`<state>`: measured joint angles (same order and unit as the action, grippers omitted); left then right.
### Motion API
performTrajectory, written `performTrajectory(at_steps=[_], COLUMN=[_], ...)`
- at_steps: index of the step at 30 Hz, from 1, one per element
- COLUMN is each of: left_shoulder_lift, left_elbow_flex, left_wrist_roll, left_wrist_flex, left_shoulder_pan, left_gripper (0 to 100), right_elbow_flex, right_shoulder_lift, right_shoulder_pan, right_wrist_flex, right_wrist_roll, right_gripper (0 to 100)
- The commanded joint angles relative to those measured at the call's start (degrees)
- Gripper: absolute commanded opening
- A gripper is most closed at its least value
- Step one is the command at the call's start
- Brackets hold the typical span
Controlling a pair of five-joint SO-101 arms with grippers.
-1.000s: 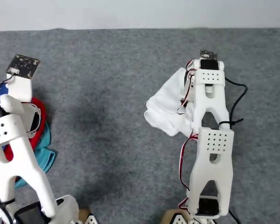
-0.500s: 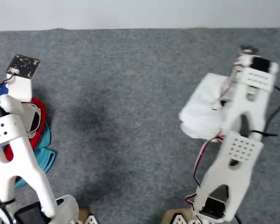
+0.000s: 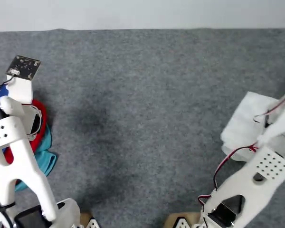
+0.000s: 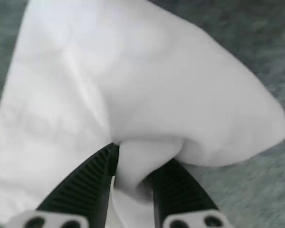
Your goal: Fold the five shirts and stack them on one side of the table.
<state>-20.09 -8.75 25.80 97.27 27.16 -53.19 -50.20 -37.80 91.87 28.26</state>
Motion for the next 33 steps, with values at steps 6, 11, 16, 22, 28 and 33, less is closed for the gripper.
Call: performTrajectory(at_steps=[6, 11, 16, 22, 28, 33], left_shoulder_lift=[-1.76, -1.58, -1.58, -1.49, -1.85, -1.85], left_elbow_flex=[0.13, 0.13, 0.04, -0.22, -3.38, -3.65], left_wrist_roll=[-0.53, -0.53, -0.53, -0.53, -0.44, -0.35], left_wrist_flex=[-0.53, -0.53, -0.53, -0.53, -0.62, -0.88], left_shoulder_pan=[-0.53, -0.53, -0.53, -0.53, -0.53, -0.53], left_gripper=[7, 7, 7, 7, 7, 7], right_elbow_flex=[-0.26, -0.26, -3.96, -13.63, -11.43, -4.66], right_shoulder_lift=[-1.01, -1.45, 0.22, 3.38, 7.78, 12.53], right_shoulder_pan=[-4.26, -3.82, -3.38, -0.84, -0.92, -1.54], right_wrist_flex=[-11.91, -9.36, -1.01, 11.30, 11.21, 11.12], right_wrist_roll=[6.15, 7.38, 2.55, 1.76, -0.97, -0.88], right_gripper=[1.0, 7.0, 22.0, 22.1, 21.9, 21.9])
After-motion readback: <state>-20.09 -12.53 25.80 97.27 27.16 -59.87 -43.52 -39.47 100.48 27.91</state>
